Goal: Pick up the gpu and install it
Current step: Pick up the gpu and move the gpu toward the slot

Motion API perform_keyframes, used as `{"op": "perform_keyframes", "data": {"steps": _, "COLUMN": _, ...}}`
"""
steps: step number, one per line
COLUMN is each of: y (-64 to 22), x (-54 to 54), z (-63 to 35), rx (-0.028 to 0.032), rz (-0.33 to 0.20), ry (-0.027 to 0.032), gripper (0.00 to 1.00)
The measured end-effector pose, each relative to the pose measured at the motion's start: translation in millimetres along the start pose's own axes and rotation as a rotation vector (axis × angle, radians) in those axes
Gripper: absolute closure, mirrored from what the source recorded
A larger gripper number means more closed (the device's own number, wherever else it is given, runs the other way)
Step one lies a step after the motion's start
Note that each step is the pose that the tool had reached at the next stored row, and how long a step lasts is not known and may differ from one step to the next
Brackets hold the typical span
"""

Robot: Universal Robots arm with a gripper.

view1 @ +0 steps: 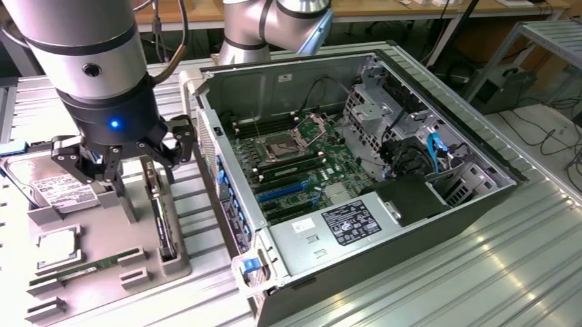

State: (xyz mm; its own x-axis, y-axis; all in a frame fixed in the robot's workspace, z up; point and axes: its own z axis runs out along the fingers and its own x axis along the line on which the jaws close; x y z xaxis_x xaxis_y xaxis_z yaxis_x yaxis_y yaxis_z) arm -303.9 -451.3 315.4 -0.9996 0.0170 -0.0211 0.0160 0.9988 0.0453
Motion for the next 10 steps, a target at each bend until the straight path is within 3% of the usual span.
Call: {"op": "perform_keyframes", "data": {"steps": 10, "y": -0.6, "x": 0.3, "z": 13.4, "rx": 0.0000, "rz": 0.000, "ry": 0.0000, "gripper": 0.34}}
